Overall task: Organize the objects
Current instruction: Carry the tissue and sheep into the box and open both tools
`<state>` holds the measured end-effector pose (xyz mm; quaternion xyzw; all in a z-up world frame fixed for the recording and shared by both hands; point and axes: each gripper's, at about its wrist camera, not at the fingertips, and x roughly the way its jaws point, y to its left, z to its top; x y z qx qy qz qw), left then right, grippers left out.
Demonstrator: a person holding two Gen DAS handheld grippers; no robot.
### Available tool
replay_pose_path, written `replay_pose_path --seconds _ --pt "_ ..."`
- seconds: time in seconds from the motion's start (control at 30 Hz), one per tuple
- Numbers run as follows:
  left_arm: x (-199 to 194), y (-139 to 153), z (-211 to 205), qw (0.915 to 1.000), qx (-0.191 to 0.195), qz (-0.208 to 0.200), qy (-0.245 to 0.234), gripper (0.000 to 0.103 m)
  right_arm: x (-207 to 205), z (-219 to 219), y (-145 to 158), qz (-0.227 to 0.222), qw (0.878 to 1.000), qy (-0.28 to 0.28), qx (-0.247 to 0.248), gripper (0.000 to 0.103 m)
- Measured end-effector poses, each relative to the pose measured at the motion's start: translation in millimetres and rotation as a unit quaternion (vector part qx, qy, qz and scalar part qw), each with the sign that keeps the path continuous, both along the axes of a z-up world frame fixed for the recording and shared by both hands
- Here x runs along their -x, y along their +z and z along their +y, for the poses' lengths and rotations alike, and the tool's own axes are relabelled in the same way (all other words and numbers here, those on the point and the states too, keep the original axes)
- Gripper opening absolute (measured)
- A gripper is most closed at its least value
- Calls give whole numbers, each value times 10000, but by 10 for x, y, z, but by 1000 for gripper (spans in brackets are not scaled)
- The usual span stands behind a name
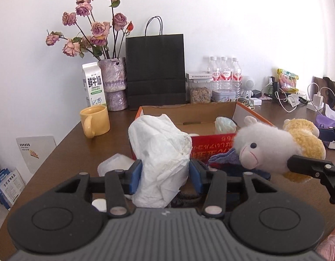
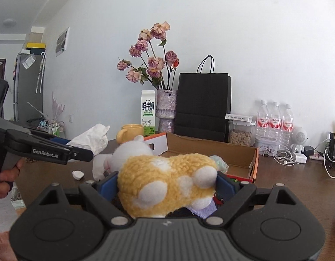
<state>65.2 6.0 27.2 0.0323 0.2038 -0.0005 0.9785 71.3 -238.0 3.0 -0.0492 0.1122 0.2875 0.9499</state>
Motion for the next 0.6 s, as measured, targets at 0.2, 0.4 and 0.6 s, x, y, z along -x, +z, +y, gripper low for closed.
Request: replay_pose_path --seconds 0.2,0.4,0.6 --pt "-330 148 -79 9997 139 -204 -11 48 -362 73 136 -25 9997 -119 -206 90" --pt "-610 310 -142 9990 148 -425 55 48 -616 55 304 -138 9987 -34 -494 90" --pt "-927 348 -121 9980 358 -522 -17 48 -967 172 401 -95 9993 -240 -254 90"
